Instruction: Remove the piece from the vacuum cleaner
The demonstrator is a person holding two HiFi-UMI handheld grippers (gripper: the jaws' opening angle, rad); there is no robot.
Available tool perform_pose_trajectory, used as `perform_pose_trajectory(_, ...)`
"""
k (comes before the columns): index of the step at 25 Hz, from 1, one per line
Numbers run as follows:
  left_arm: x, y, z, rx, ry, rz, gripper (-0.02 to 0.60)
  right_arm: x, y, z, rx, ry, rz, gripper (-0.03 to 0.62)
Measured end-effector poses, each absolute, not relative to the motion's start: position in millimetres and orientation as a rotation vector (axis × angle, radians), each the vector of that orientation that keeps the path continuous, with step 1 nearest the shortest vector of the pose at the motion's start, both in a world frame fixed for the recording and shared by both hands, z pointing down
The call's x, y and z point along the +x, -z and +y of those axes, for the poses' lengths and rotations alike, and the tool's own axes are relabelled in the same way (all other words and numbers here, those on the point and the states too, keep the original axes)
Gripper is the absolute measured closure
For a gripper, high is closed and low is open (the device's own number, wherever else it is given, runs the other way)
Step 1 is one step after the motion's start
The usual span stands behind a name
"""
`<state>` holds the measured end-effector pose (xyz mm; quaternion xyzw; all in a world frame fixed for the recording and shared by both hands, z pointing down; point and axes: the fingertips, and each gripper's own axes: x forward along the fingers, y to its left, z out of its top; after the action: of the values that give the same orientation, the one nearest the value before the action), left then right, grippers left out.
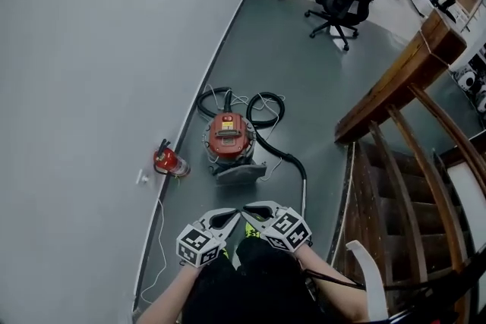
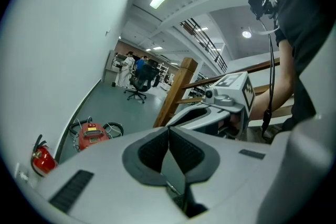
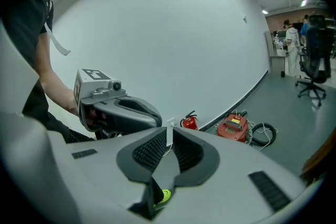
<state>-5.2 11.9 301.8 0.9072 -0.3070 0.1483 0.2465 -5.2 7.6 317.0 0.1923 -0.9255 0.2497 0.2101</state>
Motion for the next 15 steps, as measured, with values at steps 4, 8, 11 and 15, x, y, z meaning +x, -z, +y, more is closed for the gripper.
perform_pose_trajectory(4, -2, -306, 0, 2.451, -0.405, -0.872, 0.574, -2, -322, -5, 0.496, -0.688, -2.579, 0.559)
perform_pose_trajectory(8, 2, -312, -9, 2.447, -0.415, -0.870, 0.574, 2, -328, -14, 0.492, -0.683, -2.568, 0.549)
perform_pose_trajectory(11, 1, -321, -16, 2.471, -0.452, -0.846, 0.574, 2, -338, -23, 0.504, -0.685, -2.545, 0.537)
perform_pose_trajectory(15, 0, -332, -32, 2.489, -0.474, -0.790, 0.574, 2, -349, -40, 0.539, -0.673, -2.506, 0.523)
